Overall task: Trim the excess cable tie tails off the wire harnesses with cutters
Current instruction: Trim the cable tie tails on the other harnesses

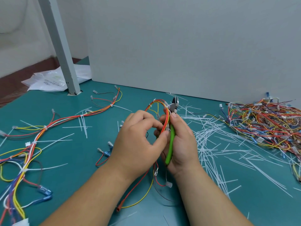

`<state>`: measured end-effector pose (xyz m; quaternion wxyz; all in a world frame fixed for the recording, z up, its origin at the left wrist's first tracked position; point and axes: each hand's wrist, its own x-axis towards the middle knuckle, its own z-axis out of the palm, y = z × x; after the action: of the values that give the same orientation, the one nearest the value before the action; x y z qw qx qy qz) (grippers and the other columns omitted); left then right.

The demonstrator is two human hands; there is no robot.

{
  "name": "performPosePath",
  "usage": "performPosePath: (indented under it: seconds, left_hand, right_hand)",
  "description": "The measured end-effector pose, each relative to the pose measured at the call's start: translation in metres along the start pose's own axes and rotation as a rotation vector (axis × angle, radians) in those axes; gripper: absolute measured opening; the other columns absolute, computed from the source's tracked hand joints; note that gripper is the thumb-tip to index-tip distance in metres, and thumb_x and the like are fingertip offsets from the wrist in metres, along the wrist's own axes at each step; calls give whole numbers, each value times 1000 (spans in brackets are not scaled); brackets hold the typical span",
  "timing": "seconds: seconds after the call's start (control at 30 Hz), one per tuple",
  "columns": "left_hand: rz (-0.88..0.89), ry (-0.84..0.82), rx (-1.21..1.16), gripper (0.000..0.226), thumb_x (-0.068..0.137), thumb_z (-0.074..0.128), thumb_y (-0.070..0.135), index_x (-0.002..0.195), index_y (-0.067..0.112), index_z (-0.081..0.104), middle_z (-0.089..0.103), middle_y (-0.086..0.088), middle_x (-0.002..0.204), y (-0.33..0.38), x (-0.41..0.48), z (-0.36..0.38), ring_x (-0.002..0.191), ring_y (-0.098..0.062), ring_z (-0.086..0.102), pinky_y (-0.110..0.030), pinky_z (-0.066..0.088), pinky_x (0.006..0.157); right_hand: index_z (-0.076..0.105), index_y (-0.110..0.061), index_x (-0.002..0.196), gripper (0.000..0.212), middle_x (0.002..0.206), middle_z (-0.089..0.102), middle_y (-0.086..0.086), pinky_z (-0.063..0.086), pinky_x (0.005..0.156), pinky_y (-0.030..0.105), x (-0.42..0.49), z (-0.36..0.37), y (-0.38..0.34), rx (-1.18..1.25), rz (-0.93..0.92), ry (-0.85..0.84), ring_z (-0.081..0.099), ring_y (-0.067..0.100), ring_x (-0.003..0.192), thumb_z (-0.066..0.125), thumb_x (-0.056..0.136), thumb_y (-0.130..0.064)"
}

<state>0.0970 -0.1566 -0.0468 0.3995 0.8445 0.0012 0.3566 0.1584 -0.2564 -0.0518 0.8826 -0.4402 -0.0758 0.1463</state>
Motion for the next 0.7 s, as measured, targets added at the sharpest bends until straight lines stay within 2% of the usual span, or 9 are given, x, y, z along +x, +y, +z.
performPosePath:
  seconds: [0.13,0.23,0.3,0.4,0.5,0.6,0.67,0.7]
  left_hand:
    - [-39,-24,25,9,85,65,28,79,22,68,62,13,84,3,0,2,85,-11,58,-35,48,83]
    - [-13,-2,24,10,89,61,27,83,20,65,60,9,91,5,0,1,94,-19,57,-45,47,87]
    - [-11,6,-30,14,91,60,32,89,20,67,56,7,103,5,-1,0,105,-19,56,-44,46,96]
    - [10,-25,-128,17,87,61,37,96,25,68,51,8,129,5,-2,0,126,-15,50,-38,40,109]
    - [47,-80,-201,15,87,63,33,101,28,65,47,15,150,4,-2,0,134,-15,48,-41,39,109]
    - [42,-70,-271,14,91,60,33,103,28,65,50,19,149,2,-2,2,139,-9,47,-36,42,105]
    - [28,-51,-322,13,93,58,35,102,29,65,52,21,147,2,-2,3,138,-10,48,-30,45,97]
    - [24,-48,-343,13,94,57,35,102,29,65,53,21,147,1,-1,4,138,-11,49,-31,47,95]
  right_hand:
    - [76,-17,84,14,73,65,2,59,71,30,-2,3,-3,75,-36,7,63,14,66,66,91,-23]
    - [71,-21,72,36,68,60,1,54,66,29,-3,3,-3,46,-29,-1,59,13,62,55,104,-16]
    - [70,-22,74,36,73,58,4,48,68,33,-4,4,-4,-14,-17,10,55,16,65,53,106,-17]
    - [75,-25,77,35,76,63,3,50,65,27,-6,6,-5,-104,-20,17,57,14,66,55,106,-20]
    - [78,-25,82,34,77,68,-1,53,66,20,-9,8,-6,-153,-36,-13,62,9,70,55,105,-18]
    - [81,-27,85,35,78,70,-3,53,65,19,-11,10,-6,-161,-31,-26,63,7,71,55,105,-16]
    - [80,-26,83,36,77,69,-2,53,61,20,-12,11,-6,-139,-34,-33,62,8,67,54,105,-16]
    - [79,-26,82,36,77,69,-1,53,59,21,-12,12,-6,-127,-38,-38,62,8,66,54,105,-15]
